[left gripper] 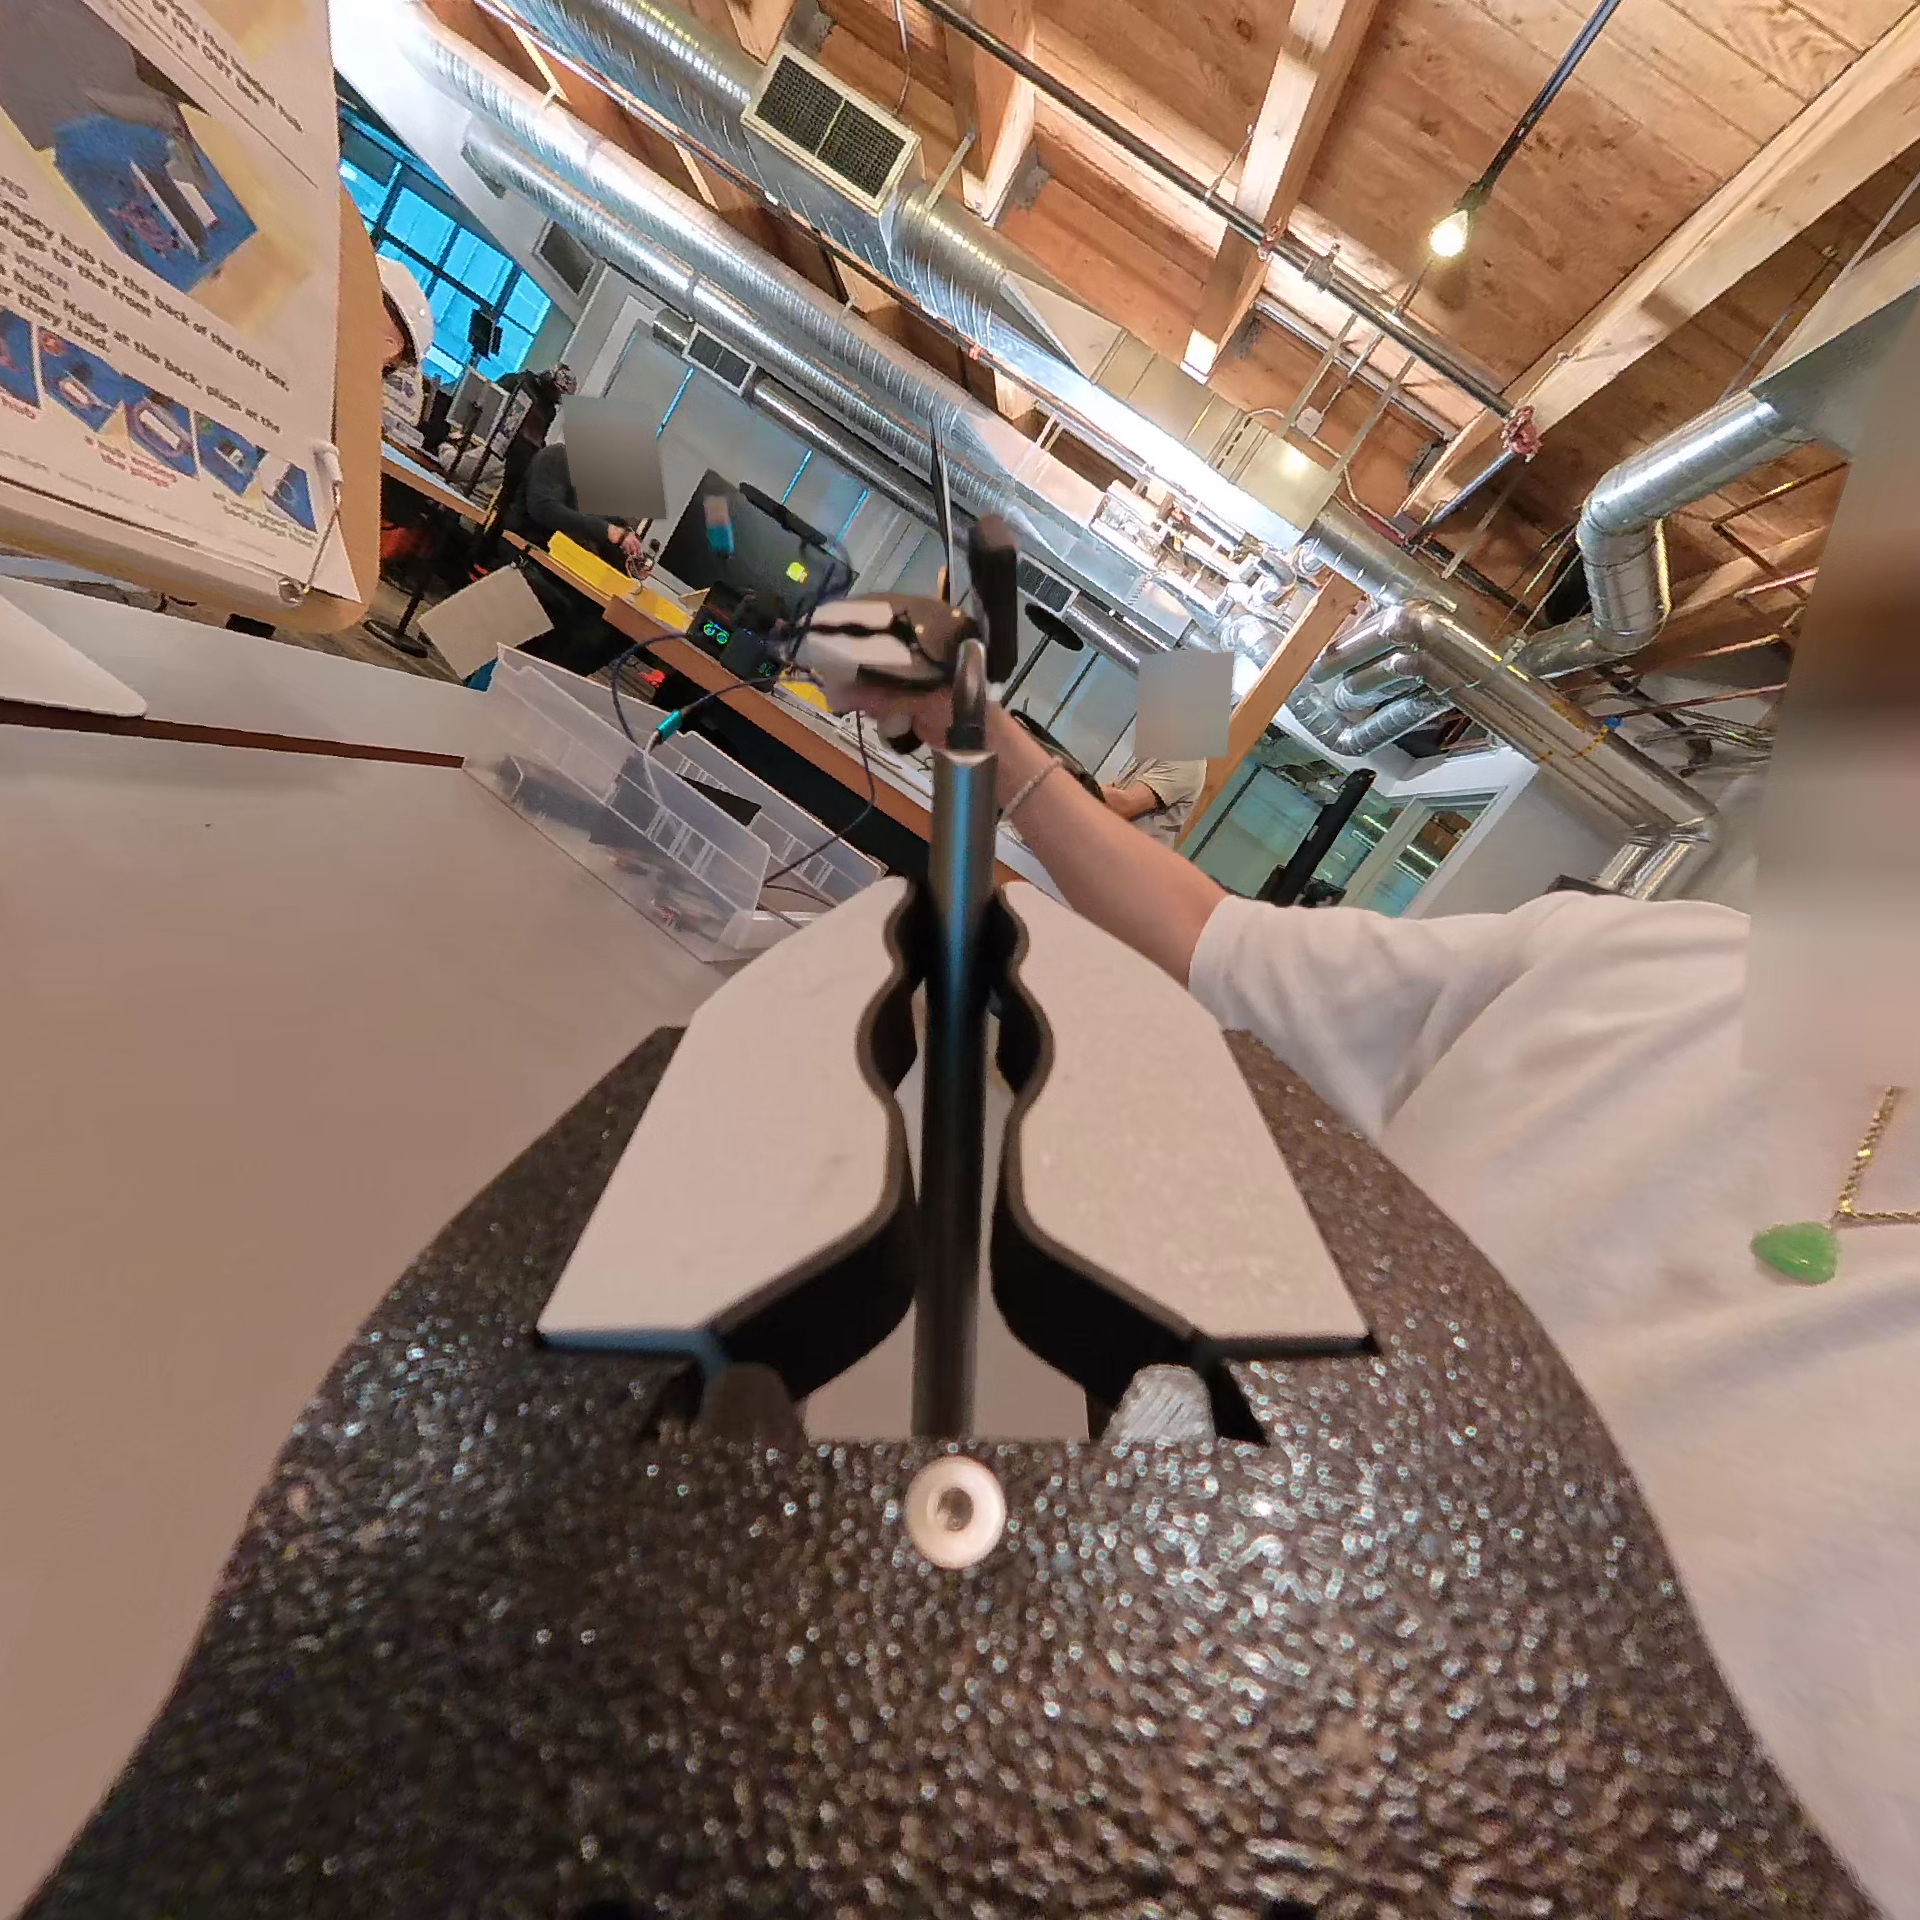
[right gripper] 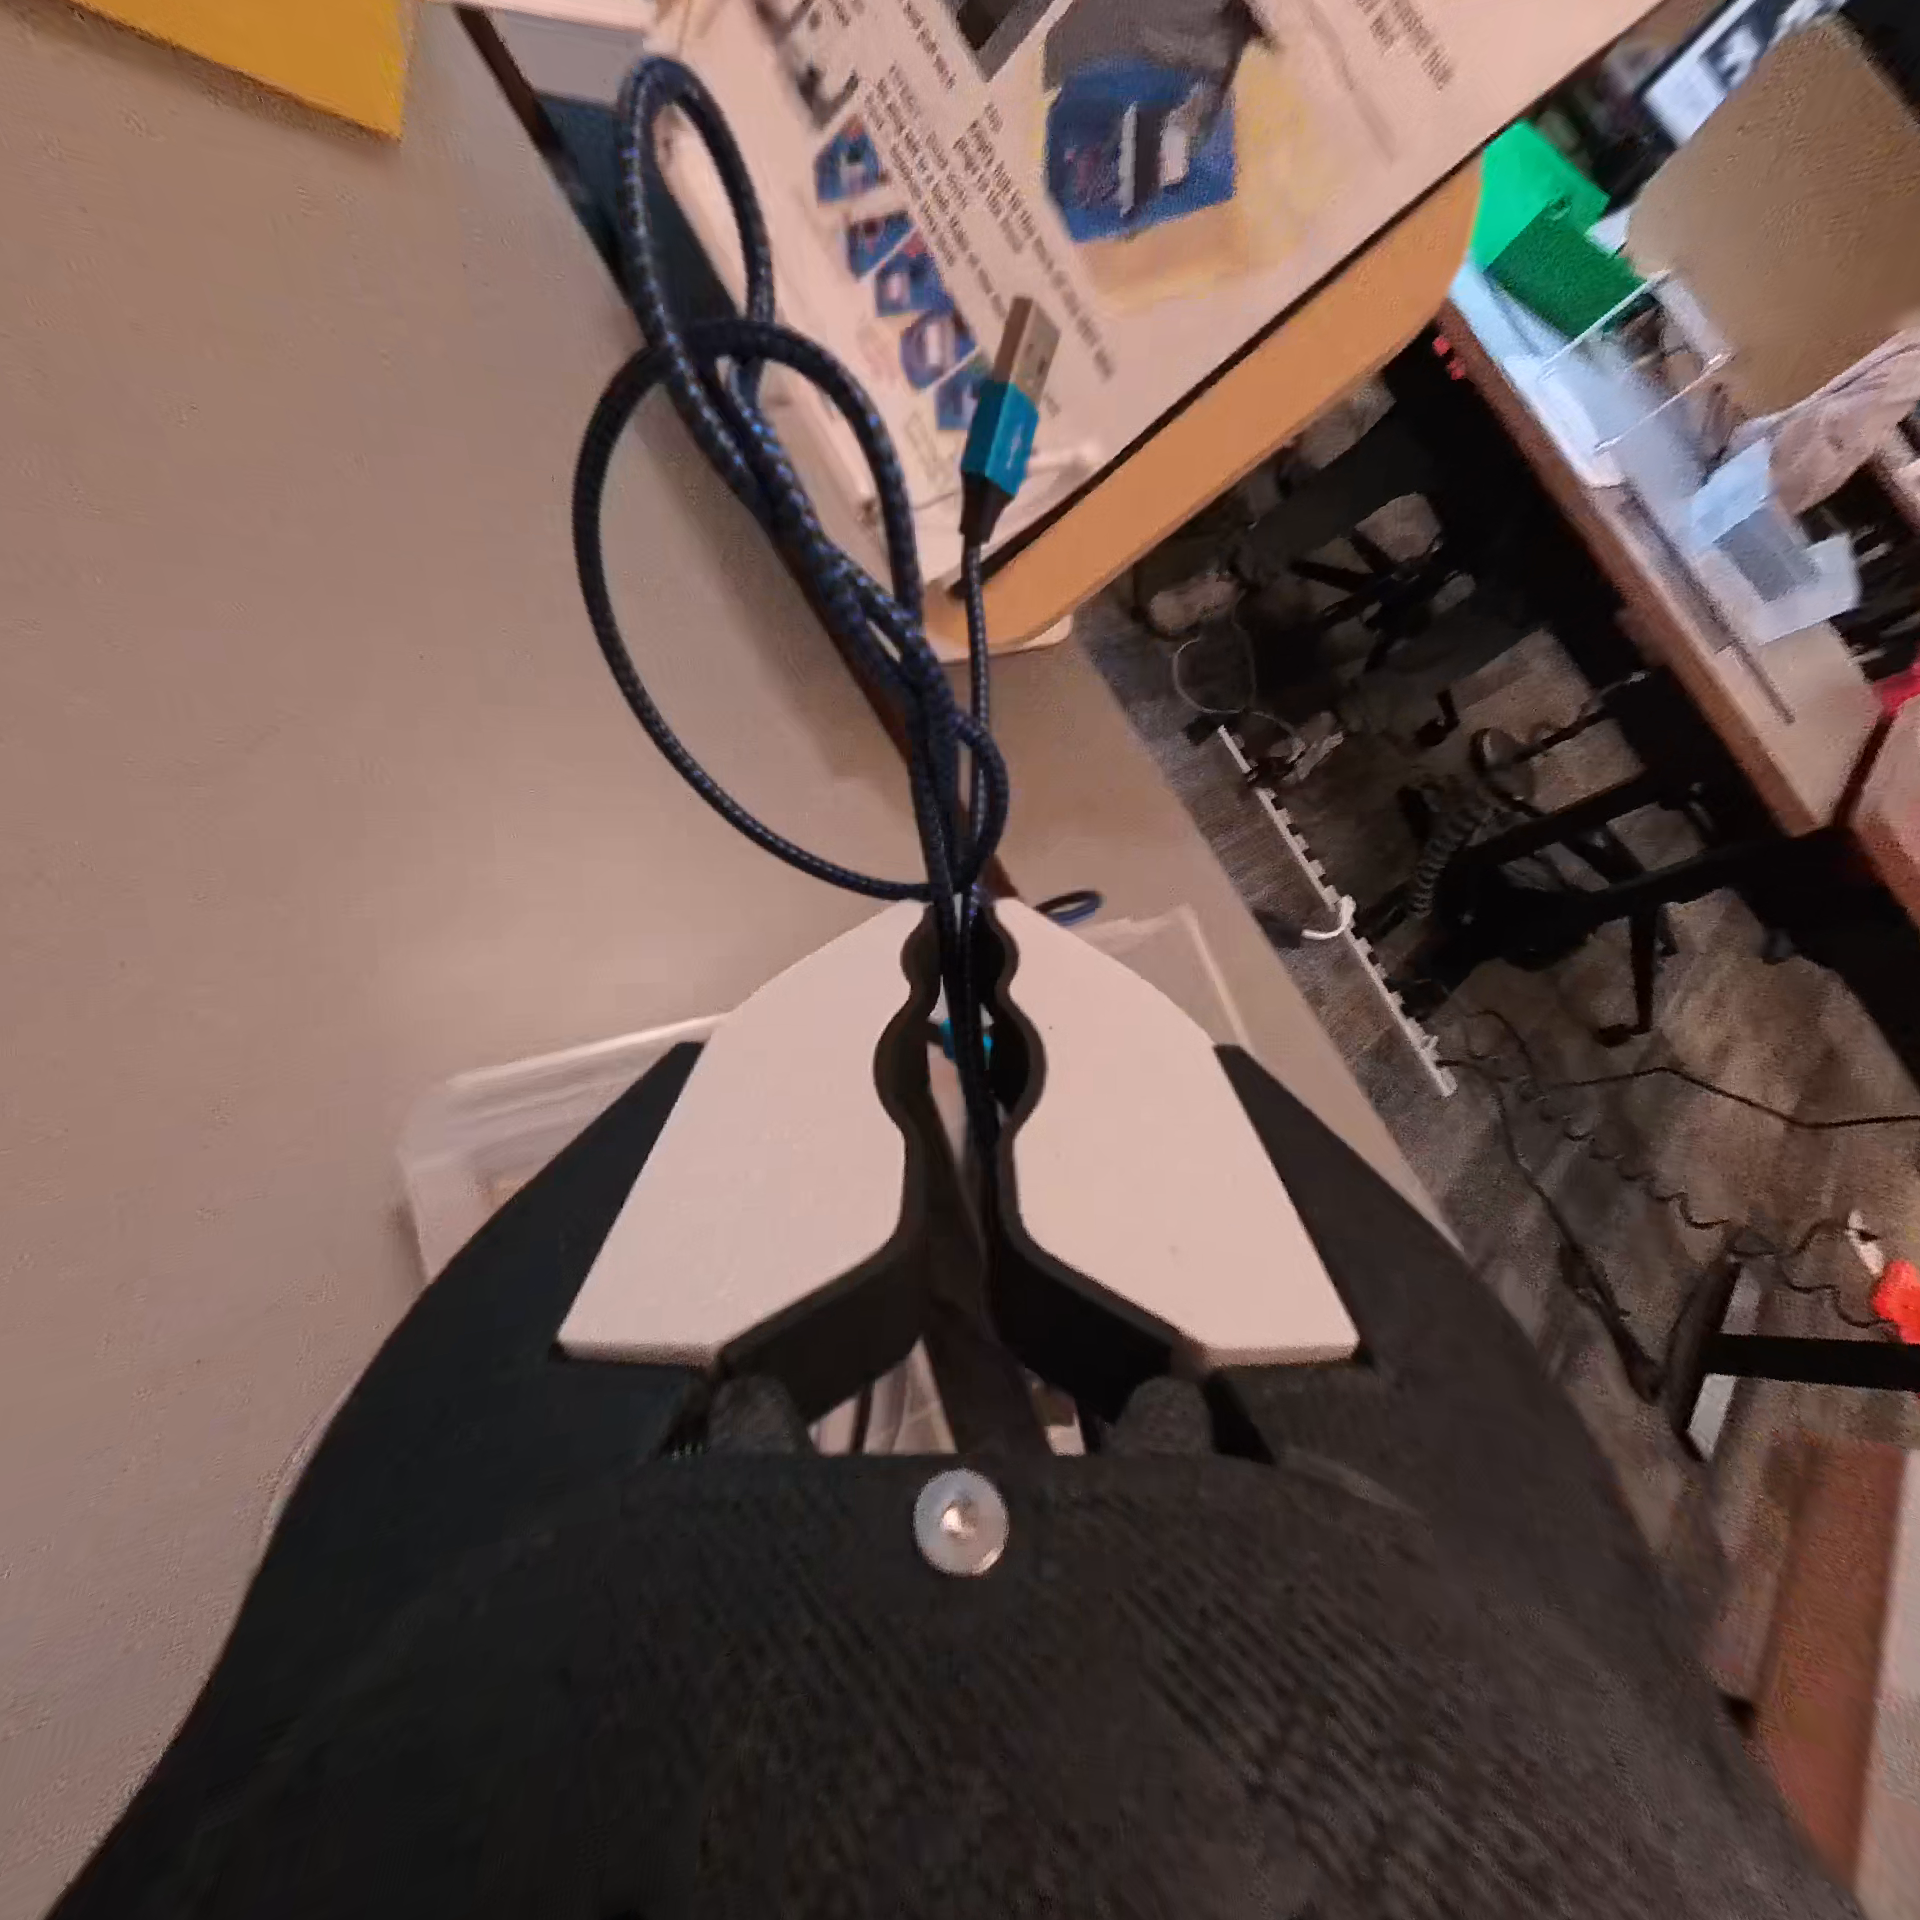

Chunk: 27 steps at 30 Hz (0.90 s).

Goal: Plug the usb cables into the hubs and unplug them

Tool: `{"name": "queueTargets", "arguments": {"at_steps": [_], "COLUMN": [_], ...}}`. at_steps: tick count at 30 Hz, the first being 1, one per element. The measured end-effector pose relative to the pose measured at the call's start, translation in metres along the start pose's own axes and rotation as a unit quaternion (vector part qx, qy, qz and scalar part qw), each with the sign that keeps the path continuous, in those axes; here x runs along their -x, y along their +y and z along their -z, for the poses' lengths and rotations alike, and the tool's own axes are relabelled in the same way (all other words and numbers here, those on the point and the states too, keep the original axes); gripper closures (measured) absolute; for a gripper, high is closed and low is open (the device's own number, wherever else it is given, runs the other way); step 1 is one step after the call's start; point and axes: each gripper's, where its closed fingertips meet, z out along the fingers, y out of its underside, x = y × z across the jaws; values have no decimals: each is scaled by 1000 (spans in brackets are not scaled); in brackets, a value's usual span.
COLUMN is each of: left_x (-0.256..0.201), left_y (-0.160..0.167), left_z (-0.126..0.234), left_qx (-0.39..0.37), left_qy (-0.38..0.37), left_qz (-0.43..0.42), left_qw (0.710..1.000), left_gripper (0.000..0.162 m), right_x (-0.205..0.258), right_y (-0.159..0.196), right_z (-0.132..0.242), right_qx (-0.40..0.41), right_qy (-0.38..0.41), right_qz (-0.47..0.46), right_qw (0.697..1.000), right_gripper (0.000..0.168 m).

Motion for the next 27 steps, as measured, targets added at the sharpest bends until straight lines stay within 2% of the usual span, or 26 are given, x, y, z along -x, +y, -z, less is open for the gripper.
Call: {"name": "queueTargets", "arguments": {"at_steps": [4,8,10,13,16,17,19,20,23,27], "left_x": [-1,1,2,1,2,2,2,2,3,5], "left_y": [-2,-1,1,4,8,9,11,11,11,12], "left_z": [2,2,-1,-5,-8,-9,-10,-10,-11,-11], "left_qx": [-5,-5,-2,5,13,15,17,17,15,14], "left_qy": [4,4,5,7,9,9,10,11,12,13], "left_qz": [-1,4,6,6,9,11,13,13,15,20], "left_qw": [1000,1000,1000,1000,1000,1000,1000,1000,1000,1000], "left_gripper": [153,153,153,153,153,153,153,153,153,153], "right_x": [31,36,44,58,94,95,92,91,82,83], "right_y": [67,138,155,173,194,198,192,187,164,112], "right_z": [-7,-12,-19,-34,-47,-46,-40,-36,-18,8], "right_qx": [87,214,245,311,386,410,427,429,427,372], "right_qy": [-33,-1,-1,-2,-79,-80,-94,-106,-139,-204], "right_qz": [-31,-77,-92,-66,-37,-13,20,26,13,-110], "right_qw": [995,974,965,948,918,909,899,897,894,899], "right_gripper": [161,161,161,159,157,157,153,146,108,70]}}
